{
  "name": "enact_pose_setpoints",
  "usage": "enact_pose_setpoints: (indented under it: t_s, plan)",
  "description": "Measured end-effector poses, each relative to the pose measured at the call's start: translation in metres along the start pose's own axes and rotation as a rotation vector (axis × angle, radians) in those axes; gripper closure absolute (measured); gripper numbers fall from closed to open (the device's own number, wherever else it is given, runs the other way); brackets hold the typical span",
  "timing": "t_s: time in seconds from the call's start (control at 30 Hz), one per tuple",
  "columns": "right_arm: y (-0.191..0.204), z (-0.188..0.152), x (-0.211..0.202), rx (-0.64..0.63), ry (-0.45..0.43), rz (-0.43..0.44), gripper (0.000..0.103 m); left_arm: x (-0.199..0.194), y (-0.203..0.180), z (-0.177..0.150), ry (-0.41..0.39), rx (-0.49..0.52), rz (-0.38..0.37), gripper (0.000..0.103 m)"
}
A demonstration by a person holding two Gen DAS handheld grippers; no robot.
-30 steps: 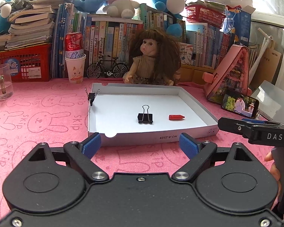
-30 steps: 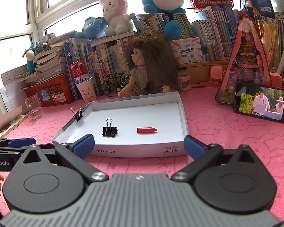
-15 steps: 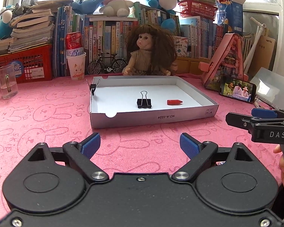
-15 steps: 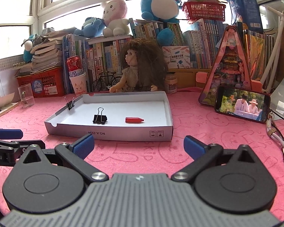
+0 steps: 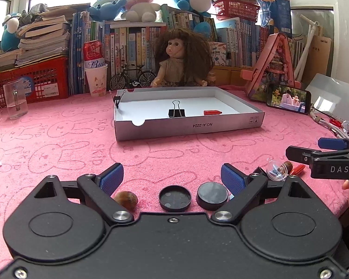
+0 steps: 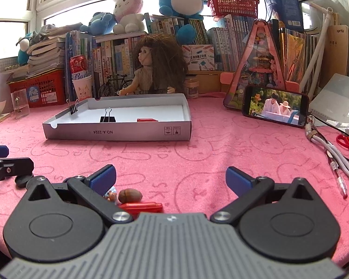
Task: Organize rigid objects
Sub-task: 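Move both tools back from the tray toward the remaining objects, then close the left tool on the brown hazelnut while the right tool grasps another red cylinder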
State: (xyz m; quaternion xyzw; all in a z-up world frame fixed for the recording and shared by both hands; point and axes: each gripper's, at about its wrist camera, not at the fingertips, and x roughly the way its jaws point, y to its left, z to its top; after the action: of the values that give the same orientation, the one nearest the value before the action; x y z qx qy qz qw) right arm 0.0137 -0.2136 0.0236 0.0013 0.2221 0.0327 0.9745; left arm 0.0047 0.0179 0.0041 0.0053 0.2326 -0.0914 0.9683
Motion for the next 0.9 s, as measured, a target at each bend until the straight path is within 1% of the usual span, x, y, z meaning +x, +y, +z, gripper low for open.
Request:
enact_pose_setpoints:
  t_s: [0.1, 0.27, 0.43, 0.57, 0.63, 0.77, 0.9]
  plan:
    - [-0.001, -0.006, -0.004, 0.001, 0.003, -0.009, 0.0, -0.005, 0.002, -0.006, -0.003, 0.001, 0.011, 0.013]
    - [0.002, -0.013, -0.011, -0.041, -0.004, -0.034, 0.0, -0.013, 0.005, -0.014, -0.022, 0.025, 0.064, 0.013]
    - [0.003, -0.014, -0.016, -0.062, -0.011, -0.022, 0.0, -0.016, 0.009, -0.018, -0.017, 0.021, 0.089, 0.013]
    - [0.006, -0.016, -0.018, -0.114, -0.01, -0.06, 0.0, -0.017, 0.013, -0.021, -0.01, 0.016, 0.117, 0.014]
    - [0.006, -0.017, -0.018, -0.125, -0.005, -0.062, 0.0, -0.016, 0.015, -0.021, -0.002, 0.01, 0.132, 0.014]
    - [0.01, -0.017, -0.015, -0.119, 0.014, -0.048, 0.0, -0.014, 0.018, -0.022, 0.011, -0.001, 0.147, 0.02]
    - [0.019, -0.019, -0.009, -0.142, 0.032, -0.032, 0.0, -0.013, 0.02, -0.022, 0.016, -0.013, 0.155, 0.027]
